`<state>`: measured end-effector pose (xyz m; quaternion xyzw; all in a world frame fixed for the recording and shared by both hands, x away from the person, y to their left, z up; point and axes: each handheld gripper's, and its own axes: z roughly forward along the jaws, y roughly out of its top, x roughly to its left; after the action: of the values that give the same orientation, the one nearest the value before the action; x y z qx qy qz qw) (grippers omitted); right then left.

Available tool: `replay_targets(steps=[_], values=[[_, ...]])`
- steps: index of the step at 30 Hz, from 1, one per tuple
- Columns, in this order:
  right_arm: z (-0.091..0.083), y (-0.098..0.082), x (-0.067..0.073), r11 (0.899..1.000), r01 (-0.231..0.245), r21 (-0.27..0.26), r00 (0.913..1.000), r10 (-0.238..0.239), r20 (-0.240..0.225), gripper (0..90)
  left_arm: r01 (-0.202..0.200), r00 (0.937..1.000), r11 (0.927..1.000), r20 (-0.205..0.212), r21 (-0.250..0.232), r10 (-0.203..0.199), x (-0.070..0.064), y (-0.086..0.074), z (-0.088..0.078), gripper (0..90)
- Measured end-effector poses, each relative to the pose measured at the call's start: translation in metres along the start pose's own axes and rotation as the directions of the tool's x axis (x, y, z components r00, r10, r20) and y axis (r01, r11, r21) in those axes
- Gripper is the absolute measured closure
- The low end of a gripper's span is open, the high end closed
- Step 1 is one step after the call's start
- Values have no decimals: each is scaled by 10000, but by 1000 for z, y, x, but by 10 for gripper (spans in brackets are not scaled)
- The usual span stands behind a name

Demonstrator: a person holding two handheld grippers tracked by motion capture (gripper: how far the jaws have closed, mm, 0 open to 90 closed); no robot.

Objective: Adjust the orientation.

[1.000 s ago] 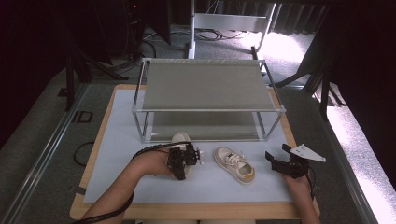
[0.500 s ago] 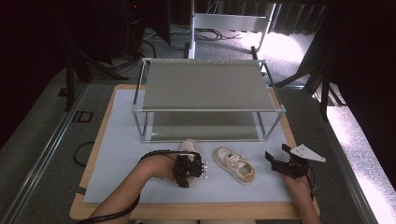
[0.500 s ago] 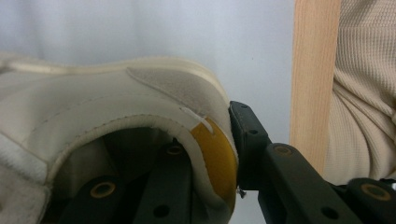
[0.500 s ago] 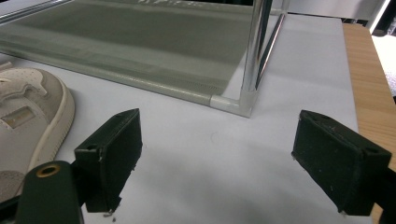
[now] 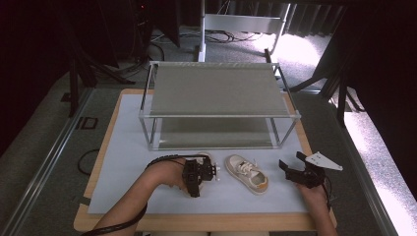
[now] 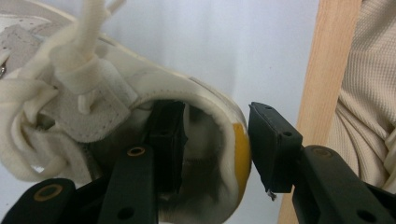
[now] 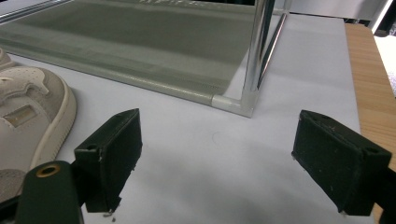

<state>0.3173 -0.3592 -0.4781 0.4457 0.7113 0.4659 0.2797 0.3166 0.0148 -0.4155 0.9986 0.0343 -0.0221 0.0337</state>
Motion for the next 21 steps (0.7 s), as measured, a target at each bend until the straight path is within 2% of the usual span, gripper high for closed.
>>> replay_targets(steps=[11,18,19,20,21], values=[[1,0,0,9999,91,98,9998,-90,-178,148,-25,10000,10000,87,82,24,-1,-4,7,563],[3,1,0,9993,109,369,9991,-94,-417,138,87,9997,9998,210,164,-91,0,-9,13,565],[6,2,-1,9977,114,666,9975,-67,-708,137,119,9996,9998,241,150,-123,0,-9,14,565],[6,2,-1,9977,114,666,9975,-67,-708,137,73,9996,9998,256,167,-77,0,-10,15,565],[7,3,-2,9964,251,815,9955,-175,-930,135,71,9996,9999,265,114,-74,1,-10,15,569]])
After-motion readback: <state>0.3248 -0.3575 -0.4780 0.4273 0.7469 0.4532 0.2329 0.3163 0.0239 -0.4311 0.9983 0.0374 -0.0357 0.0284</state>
